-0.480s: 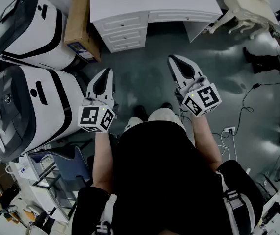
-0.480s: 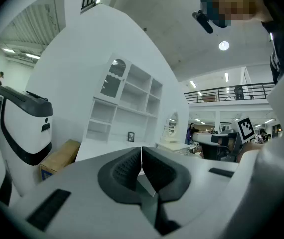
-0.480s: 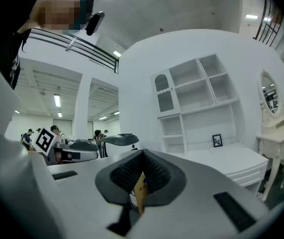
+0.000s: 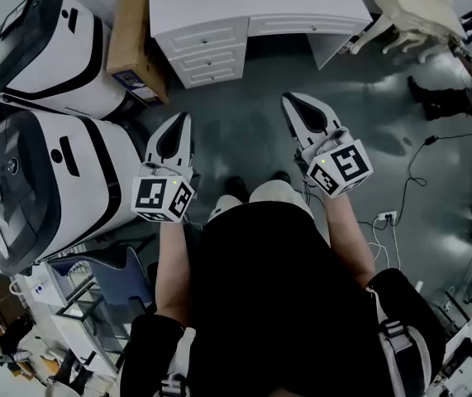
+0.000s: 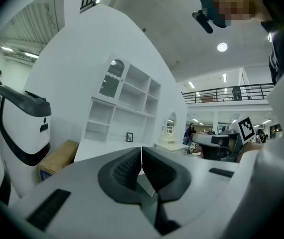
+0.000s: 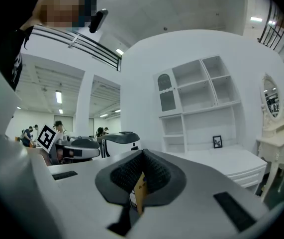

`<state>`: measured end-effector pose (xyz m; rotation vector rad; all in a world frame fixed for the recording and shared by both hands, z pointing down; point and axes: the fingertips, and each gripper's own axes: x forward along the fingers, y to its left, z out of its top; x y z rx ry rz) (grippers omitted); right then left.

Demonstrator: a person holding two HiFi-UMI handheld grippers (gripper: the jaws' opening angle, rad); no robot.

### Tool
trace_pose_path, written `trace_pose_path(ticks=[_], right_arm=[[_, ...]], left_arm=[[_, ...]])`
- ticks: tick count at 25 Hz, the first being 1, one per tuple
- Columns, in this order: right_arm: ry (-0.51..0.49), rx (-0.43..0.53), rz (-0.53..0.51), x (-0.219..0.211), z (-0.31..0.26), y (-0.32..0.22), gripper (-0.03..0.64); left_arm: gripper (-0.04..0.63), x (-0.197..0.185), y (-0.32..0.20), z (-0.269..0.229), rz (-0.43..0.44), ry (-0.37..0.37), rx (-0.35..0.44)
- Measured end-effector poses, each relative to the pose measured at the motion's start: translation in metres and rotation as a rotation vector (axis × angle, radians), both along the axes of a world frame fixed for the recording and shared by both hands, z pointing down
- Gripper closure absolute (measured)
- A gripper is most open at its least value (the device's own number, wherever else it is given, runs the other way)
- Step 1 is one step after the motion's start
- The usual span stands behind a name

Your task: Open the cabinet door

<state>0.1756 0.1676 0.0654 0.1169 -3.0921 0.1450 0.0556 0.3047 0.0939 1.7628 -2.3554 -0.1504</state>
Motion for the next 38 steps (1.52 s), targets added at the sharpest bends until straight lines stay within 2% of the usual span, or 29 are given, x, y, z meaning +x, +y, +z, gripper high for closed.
trace_pose_path(ticks=[5,14,19,32,38], right_arm=[[-0.053,-0.073,0.015,-0.003,0.0,-0.004,0.6],[0.004,-0.116,0.029,-0.006,0.026,-0.014,0.598],[-0.007,-0.135,0.014,-0.014,0.035,-0.039,0.6],[0.009,-0.103,-0.021,-0.073,0.036,-0.125,0.6],[0.024,-0.103,-0.042,-0.093,0.047,-0.151,0.6]], left_arm=[[0.571,0.0,0.0,0.003,0.004,0.007,-0.004],[0.571,-0.002,-0.017,0.034,0.023,0.071,-0.052],[0.571,-0.006,-0.045,0.045,0.03,0.092,-0.089],[0.572,-0.053,-0.136,0.023,0.032,0.04,-0.12],[0.571,-0.067,-0.162,0.034,0.018,0.048,-0.136]])
